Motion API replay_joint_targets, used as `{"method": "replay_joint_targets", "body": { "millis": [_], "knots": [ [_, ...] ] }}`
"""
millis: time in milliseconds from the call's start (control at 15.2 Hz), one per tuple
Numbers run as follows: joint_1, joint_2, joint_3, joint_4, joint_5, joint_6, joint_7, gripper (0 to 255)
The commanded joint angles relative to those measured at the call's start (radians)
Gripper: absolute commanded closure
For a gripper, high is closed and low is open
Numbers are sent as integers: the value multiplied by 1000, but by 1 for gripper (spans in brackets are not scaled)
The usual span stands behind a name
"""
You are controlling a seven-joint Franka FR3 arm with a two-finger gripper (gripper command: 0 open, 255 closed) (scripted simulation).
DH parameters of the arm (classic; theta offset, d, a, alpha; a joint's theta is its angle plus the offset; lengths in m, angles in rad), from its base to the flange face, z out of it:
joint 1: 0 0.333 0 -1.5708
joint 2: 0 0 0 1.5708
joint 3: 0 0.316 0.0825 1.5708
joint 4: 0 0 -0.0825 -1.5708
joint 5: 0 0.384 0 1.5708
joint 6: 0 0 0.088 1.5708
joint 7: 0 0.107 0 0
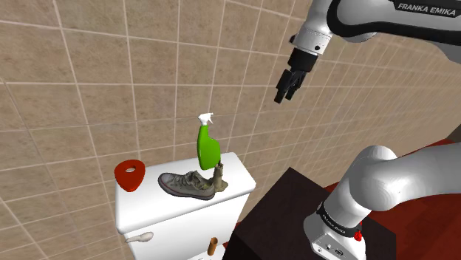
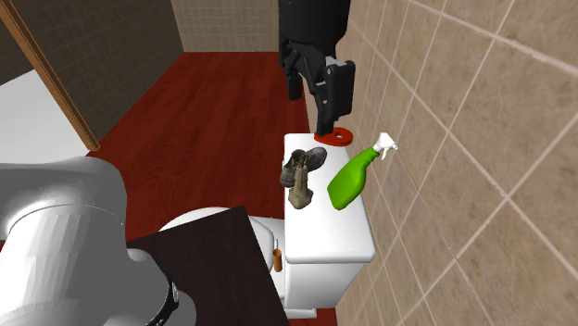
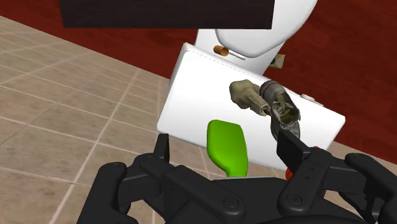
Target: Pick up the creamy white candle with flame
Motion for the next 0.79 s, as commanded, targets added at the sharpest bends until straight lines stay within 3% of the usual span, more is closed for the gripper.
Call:
{"method": "replay_joint_targets", "body": {
  "millis": [0,726],
  "knots": [
    [0,0,0,0,0,0,0,0],
    [12,295,217,-31,42,199,308,0]
  ]
}}
